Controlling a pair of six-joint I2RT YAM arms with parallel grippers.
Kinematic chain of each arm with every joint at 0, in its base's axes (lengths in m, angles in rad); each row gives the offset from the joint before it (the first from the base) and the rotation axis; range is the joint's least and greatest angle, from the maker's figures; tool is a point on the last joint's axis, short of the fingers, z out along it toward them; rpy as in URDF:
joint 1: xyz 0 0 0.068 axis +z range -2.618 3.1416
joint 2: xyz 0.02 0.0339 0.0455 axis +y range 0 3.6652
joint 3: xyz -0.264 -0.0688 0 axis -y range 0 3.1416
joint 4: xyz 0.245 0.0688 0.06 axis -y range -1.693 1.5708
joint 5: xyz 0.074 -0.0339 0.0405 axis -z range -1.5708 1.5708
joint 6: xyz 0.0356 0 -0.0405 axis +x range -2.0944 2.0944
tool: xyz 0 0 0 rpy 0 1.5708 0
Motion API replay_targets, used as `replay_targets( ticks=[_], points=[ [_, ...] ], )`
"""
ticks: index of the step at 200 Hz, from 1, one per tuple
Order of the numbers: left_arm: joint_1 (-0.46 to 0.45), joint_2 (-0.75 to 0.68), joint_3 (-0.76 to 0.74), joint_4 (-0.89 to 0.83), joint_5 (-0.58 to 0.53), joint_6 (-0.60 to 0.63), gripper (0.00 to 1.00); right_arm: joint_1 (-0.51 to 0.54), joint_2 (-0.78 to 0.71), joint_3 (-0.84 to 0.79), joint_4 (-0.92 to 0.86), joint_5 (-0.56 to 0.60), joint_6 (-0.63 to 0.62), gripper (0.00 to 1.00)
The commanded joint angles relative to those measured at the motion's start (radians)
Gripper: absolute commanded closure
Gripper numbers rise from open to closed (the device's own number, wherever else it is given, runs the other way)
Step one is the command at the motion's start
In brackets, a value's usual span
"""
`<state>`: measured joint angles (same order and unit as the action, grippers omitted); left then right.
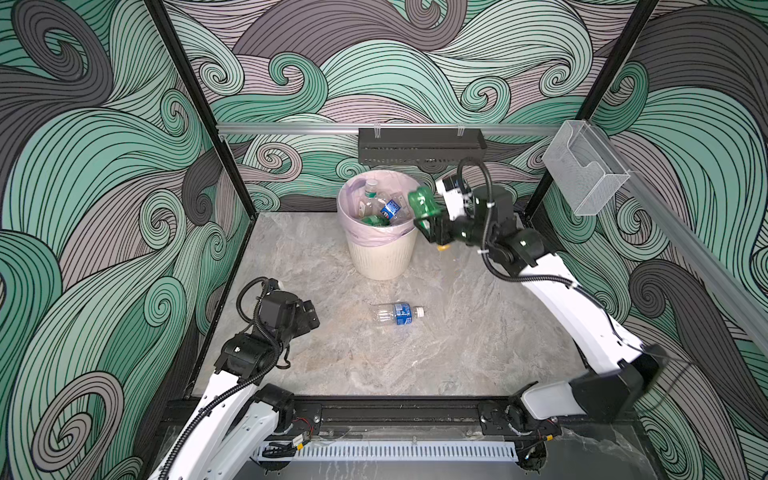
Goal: Throw the plastic bottles in the bin
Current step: 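Lift the green soda bottle with the right gripper over the bin, then open the right gripper to drop the soda bottle and withdraw it, then lower the right gripper onto the blue-labelled water bottle and close it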
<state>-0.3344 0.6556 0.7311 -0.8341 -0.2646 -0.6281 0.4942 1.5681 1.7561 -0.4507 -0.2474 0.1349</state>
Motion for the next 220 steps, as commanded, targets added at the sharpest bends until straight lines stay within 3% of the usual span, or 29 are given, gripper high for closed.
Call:
replay_targets(
  ticks=[1,11,21,56,97,140,188,220],
  points=[
    [0.008,0.004,0.064,-0.085,-0.05,0.018,0.05,-0.004,0.254,0.312,-0.032,0.068,0.003,0.17],
    [0.009,-0.003,0.071,-0.103,-0.037,0.015,0.04,-0.005,0.34,0.444,-0.097,0.068,-0.006,0.11],
    [0.009,-0.013,0.074,-0.116,-0.016,0.015,0.04,0.0,0.355,0.468,-0.103,0.064,-0.015,0.08],
    [0.009,-0.073,0.059,-0.114,-0.036,0.001,0.02,0.029,0.144,0.157,0.065,0.035,-0.103,0.0],
    [0.009,-0.032,0.043,-0.07,-0.021,0.004,0.01,0.035,-0.105,-0.162,0.047,-0.037,-0.172,0.0],
    [0.009,0.016,0.05,-0.043,-0.012,0.015,0.01,0.05,-0.293,-0.376,-0.026,-0.069,-0.221,0.01],
    [0.009,0.018,0.053,-0.033,-0.005,0.013,0.01,0.09,-0.348,-0.587,-0.118,-0.191,-0.389,0.02],
    [0.009,0.015,0.063,-0.037,-0.003,0.018,0.01,0.154,-0.272,-0.656,-0.104,-0.153,-0.499,0.02]
  ],
)
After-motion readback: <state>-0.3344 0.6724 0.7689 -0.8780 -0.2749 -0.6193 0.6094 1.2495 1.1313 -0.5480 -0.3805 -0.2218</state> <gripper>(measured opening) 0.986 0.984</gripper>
